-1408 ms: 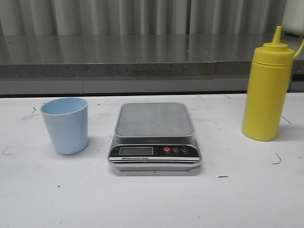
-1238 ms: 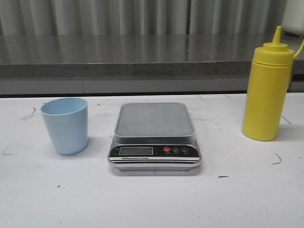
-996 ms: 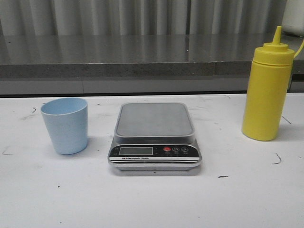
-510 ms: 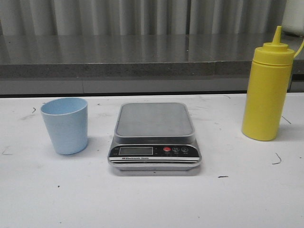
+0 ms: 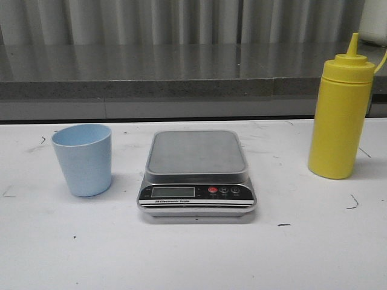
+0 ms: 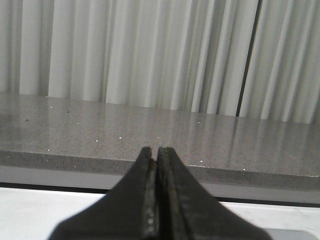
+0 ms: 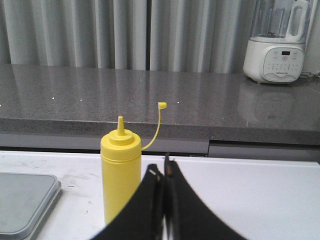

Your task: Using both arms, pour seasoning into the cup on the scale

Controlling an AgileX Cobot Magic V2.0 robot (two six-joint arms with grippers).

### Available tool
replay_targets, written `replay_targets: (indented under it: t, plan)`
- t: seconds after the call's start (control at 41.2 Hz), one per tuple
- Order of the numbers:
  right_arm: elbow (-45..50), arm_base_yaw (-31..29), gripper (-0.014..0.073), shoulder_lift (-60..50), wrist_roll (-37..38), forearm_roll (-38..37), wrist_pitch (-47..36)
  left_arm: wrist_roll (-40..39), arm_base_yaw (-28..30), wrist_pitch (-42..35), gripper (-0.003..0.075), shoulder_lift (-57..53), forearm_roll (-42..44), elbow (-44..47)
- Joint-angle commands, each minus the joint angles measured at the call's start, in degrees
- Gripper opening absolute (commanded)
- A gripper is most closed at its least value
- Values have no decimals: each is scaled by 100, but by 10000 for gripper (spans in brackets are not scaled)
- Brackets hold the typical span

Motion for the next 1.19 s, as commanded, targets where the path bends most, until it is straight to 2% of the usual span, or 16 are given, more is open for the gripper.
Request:
replay_targets:
  t: [0.0,0.267,0.51,0.874,0.947,1.044,1.093,1.166]
  plan:
    - [-717,-26,-67,410,-50,-24,77,-35,-35,241,-20,328,3,-703]
    - [-1757,-26,-67,1469,-104,-51,1253,-35,-35,1678,-20,1551,3,-1856]
    - [-1686,-26,-67,2020,-104,-68,1469,-35,-35,1715,-20,2100,3,-1768]
    - [-1653,-26,-60,2137,-104,-68,1794,-35,-35,1736,-20,2190,3,-1428]
    - [-1653,-26,-3,2137,-104,-97,1923,-35,-35,1761,-17,2190,3,-1428]
    - [-1653,-26,165,2137,-104,-169,2067,-25,-35,1761,46,2190,16,-1428]
    - [-1653,-26,288,2137,-104,-169,2122,-2,-35,1761,120,2190,16,-1428]
    - [-1653,-26,422,2137,-104,-169,2137,10,-35,1761,276,2190,16,-1428]
